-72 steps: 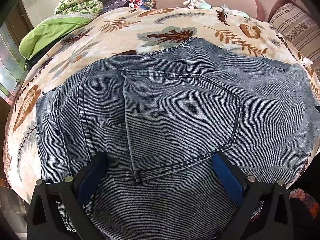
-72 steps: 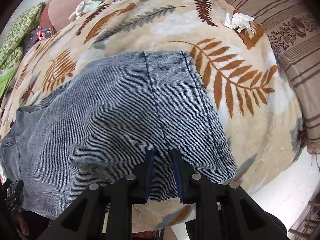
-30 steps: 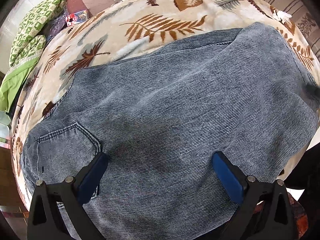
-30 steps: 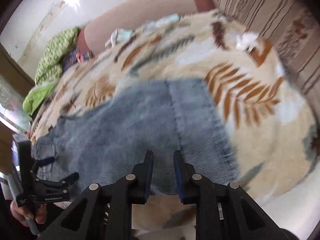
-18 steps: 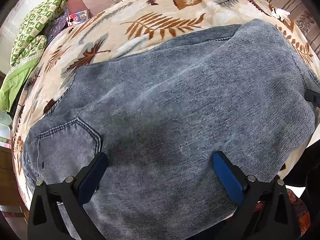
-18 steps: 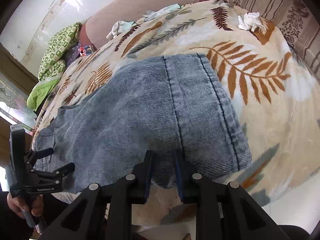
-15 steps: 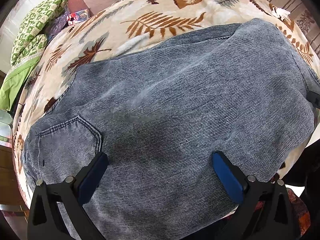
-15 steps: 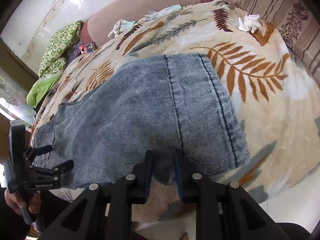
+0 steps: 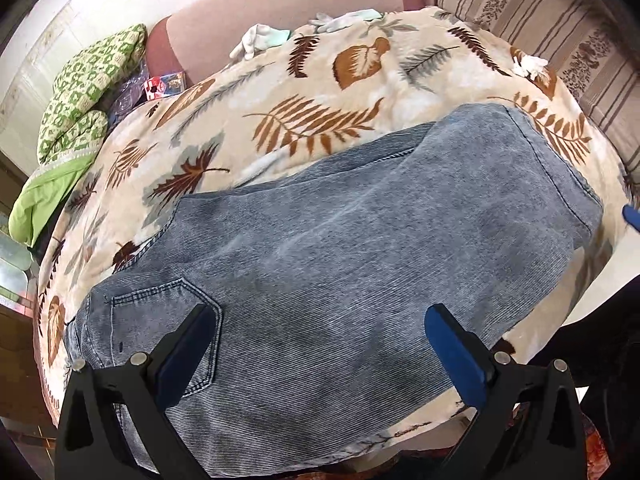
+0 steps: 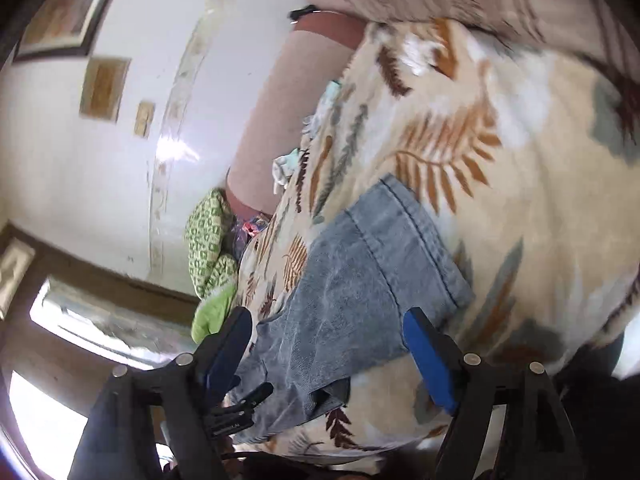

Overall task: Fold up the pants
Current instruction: 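Grasp the jeans leg hems with the right gripper and lift them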

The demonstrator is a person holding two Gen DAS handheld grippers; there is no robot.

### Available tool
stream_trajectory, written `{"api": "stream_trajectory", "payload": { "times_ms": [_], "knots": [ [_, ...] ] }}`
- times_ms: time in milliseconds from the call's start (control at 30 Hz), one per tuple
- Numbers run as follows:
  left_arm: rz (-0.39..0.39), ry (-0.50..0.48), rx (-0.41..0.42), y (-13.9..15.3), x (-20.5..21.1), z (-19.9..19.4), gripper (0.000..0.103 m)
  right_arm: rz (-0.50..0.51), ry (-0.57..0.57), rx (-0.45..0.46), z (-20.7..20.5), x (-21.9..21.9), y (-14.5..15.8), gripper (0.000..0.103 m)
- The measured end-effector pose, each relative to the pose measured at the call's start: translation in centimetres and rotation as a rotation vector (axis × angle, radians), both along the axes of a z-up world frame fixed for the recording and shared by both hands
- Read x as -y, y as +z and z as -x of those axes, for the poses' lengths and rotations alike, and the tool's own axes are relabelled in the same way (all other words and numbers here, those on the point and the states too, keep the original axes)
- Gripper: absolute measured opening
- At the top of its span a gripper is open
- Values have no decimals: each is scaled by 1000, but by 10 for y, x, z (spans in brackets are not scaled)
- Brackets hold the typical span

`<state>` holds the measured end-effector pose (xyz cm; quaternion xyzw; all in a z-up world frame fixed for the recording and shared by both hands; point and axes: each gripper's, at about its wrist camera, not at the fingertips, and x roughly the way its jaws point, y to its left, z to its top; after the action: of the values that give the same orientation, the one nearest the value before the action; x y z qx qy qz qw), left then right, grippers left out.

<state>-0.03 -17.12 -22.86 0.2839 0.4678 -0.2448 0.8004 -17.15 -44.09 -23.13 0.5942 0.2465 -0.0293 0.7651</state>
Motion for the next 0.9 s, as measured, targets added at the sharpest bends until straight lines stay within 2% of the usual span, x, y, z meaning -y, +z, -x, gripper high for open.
{"api": "stream_trajectory", "payload": {
  "times_ms": [233, 400, 500, 733, 800, 833, 867, 900],
  "knots": [
    [-19, 1, -33, -18, -1, 1, 103, -128, 79, -93, -23, -22, -34, 81],
    [-13, 14, -36, -20, -6, 0, 103, -161, 39, -190, -39, -20, -59, 81],
    [-11, 26, -49, -23, -8, -2, 103, -213, -3, -186, -42, -16, -70, 81],
    [-18, 58, -76, -32, -16, -8, 103, -243, -90, -142, -41, -8, -72, 80],
    [-29, 90, -88, -37, -23, -13, 103, -212, -108, -128, -39, -6, -69, 72],
    [-35, 104, -93, -38, -25, -16, 103, -181, -105, -134, -40, -5, -67, 42],
    [-45, 124, -101, -41, -29, -19, 103, -161, -97, -145, -43, -6, -65, 26],
    [-54, 141, -113, -44, -34, -22, 103, -144, -95, -156, -44, -7, -64, 26]
  ]
}}
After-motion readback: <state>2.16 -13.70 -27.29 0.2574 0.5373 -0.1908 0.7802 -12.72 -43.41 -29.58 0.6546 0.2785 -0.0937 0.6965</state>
